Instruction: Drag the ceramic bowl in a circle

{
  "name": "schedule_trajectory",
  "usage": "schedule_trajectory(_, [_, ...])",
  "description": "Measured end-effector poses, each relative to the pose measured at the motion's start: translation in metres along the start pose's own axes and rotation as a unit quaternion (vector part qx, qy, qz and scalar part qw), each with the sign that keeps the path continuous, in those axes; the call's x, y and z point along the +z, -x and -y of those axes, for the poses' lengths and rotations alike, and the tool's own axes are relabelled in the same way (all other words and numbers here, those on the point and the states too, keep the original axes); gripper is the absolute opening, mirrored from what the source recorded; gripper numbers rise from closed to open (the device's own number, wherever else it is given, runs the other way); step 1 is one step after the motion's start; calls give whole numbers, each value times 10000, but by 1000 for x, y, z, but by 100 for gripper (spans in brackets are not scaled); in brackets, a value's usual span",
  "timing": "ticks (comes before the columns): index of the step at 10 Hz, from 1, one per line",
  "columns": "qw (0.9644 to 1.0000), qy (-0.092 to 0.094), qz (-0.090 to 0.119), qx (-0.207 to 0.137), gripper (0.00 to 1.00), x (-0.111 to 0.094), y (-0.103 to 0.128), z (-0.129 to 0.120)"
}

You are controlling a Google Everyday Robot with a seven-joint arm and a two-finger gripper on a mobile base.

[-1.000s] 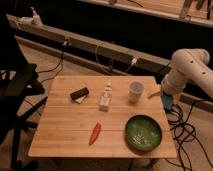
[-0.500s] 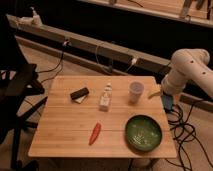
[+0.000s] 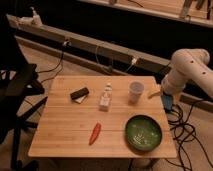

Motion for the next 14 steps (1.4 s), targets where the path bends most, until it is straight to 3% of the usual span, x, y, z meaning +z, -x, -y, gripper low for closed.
schedule_trajectory(2, [10000, 4, -3, 10, 55, 1, 0, 3])
schedule_trajectory(4, [10000, -2, -7, 12, 45, -3, -10, 9])
schedule_trajectory(8, [10000, 10, -8, -2, 45, 0, 1, 2])
schedule_trajectory(10, [10000, -11, -25, 5, 45, -1, -11, 8])
schedule_trajectory(12, [10000, 5, -2, 20, 45, -2, -8, 6])
schedule_trajectory(13, [10000, 13, 10, 4, 48, -1, -2, 1])
schedule_trajectory(14, [10000, 19, -10, -27, 58, -1, 2, -4])
